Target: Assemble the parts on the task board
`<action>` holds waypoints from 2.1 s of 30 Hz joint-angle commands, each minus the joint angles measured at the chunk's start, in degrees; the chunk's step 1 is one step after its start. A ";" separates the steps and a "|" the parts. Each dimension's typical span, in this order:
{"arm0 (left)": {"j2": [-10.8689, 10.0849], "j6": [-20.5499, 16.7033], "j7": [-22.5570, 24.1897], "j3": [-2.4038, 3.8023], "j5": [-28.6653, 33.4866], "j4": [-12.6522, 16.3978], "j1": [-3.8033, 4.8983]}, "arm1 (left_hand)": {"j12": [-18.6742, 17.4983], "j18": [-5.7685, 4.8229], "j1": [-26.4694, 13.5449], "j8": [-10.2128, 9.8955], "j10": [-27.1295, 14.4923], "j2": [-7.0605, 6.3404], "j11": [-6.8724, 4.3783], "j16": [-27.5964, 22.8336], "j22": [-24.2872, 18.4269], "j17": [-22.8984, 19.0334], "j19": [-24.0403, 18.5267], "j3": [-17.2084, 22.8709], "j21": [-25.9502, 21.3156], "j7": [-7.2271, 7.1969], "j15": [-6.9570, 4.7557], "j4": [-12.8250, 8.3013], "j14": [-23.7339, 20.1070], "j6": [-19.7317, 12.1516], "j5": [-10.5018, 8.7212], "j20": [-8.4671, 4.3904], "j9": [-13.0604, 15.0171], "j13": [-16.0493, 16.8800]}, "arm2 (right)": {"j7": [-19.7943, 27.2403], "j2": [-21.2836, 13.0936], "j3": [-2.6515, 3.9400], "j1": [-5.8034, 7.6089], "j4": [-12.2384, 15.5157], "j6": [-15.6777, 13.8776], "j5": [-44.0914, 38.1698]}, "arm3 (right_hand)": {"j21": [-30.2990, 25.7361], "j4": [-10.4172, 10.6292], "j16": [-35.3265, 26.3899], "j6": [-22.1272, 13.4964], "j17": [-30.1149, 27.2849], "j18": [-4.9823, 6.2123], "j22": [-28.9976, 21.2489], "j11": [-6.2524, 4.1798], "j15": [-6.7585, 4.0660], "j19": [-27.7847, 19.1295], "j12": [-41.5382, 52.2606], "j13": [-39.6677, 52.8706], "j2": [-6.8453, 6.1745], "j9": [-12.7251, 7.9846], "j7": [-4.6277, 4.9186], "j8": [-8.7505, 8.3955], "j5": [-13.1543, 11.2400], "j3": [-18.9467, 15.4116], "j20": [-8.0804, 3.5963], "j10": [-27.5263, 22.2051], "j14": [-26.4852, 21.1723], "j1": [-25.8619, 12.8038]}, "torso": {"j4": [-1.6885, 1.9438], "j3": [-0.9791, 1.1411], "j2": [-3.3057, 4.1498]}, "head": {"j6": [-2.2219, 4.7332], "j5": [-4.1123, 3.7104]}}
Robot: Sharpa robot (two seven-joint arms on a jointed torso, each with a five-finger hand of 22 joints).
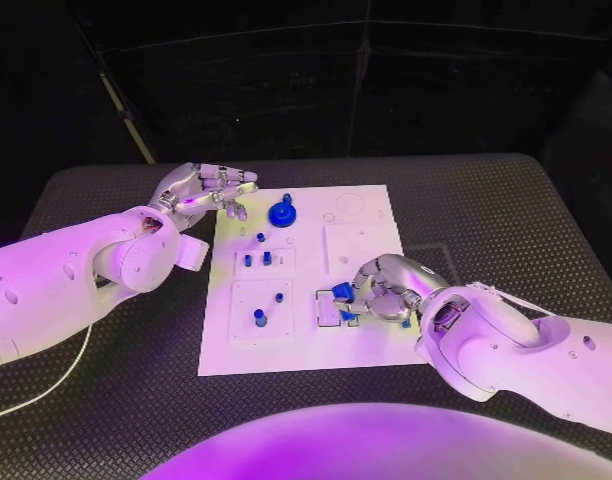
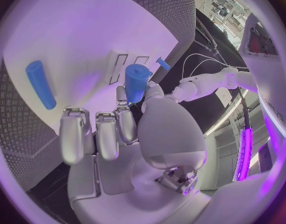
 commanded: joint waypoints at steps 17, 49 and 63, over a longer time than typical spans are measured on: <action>0.01 0.69 0.31 0.06 0.00 0.24 0.09 | 0.14 1.17 -0.03 0.27 -0.39 0.62 0.19 -0.25 -0.05 -0.08 -0.08 -0.47 -0.20 -0.11 -0.06 0.02 -0.46 -0.11 0.03 0.41 0.08 0.09 | -5.28 2.72 0.02 0.07 -1.56 0.52 -1.91 | 0.14 0.14 -0.15 1.83 8.29 -1.03 5.28 -0.40 -0.56 2.14 -0.61 0.01 -1.31 0.15 -0.55 -0.27 -11.27 -3.35 -0.57 -0.02 4.60 -4.91 | -0.19 0.06 0.05 | -0.13 0.57; -0.44 0.80 0.08 0.06 0.00 0.29 0.09 | 0.30 1.17 -0.08 0.31 -0.52 0.69 0.20 -0.22 -0.10 -0.09 -0.07 -0.56 -0.26 -0.10 -0.05 0.07 -0.49 -0.16 0.03 0.42 0.07 0.11 | -4.15 0.89 0.02 0.07 0.66 2.22 -2.83 | 0.40 0.35 0.02 3.44 8.95 -1.16 5.99 -0.86 -0.90 2.38 -0.44 1.23 -6.43 1.04 -1.14 0.52 -20.06 1.36 -0.80 0.74 4.74 -17.42 | -0.26 0.06 0.00 | -0.13 0.72; -0.60 0.74 0.01 0.06 0.00 0.35 0.09 | 0.30 1.17 -0.08 0.31 -0.52 0.69 0.20 -0.22 -0.10 -0.09 -0.07 -0.56 -0.26 -0.10 -0.05 0.07 -0.49 -0.16 0.03 0.42 0.07 0.11 | -3.42 0.91 0.02 0.07 1.29 6.10 -2.31 | 0.52 -0.04 0.08 4.13 9.17 -1.22 6.30 -1.26 -1.26 2.49 -0.25 1.91 -3.16 1.29 -1.54 0.69 -14.44 2.80 -1.14 1.35 4.78 -14.08 | -0.15 0.02 0.02 | -0.39 0.62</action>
